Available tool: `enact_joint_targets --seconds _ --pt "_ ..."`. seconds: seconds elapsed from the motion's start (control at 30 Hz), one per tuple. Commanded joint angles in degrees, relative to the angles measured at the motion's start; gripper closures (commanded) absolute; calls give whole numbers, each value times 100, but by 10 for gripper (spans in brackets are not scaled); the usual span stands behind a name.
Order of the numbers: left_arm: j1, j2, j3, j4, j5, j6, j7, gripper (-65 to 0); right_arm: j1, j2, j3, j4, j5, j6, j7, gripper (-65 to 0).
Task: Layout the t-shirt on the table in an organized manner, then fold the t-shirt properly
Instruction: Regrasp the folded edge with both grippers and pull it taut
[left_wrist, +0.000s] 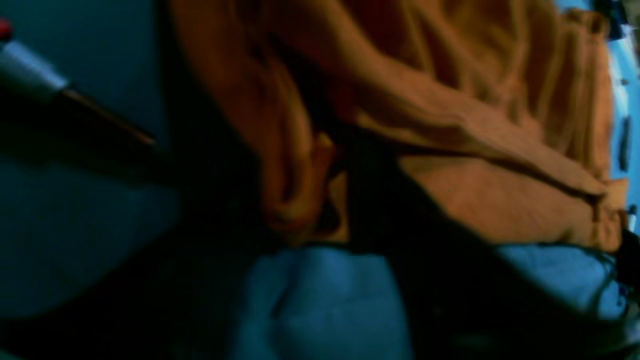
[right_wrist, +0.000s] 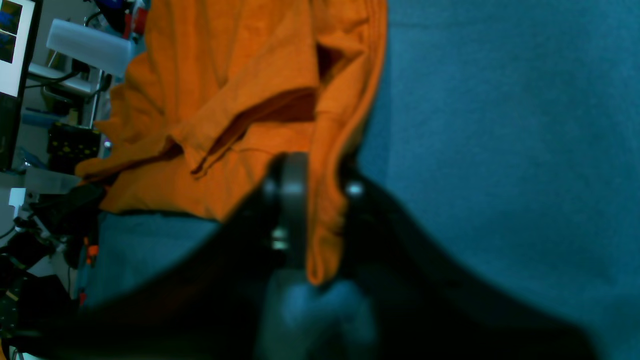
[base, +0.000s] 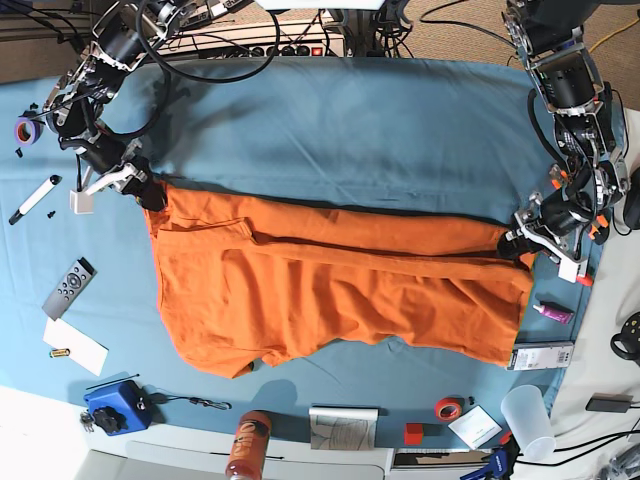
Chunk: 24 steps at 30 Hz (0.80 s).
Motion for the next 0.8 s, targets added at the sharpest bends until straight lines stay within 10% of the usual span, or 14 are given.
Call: enact_joint_targets --seconds 0.0,0.07,0.4,0.77 --pt "-79 -83 -13 83 31 4 63 -89 48 48 -46 -9 70 -77 -109 0" --pt "-79 -79 -11 83 -7 4 269 0 48 210 -46 31 70 -77 -61 0" --pt "-74 -81 -13 221 -619 155 1751 0 -9 667 -46 968 -76 -77 -280 0" --pt "857 -365 -11 1569 -603 133 1825 0 -315 669 688 1443 203 -77 -812 0"
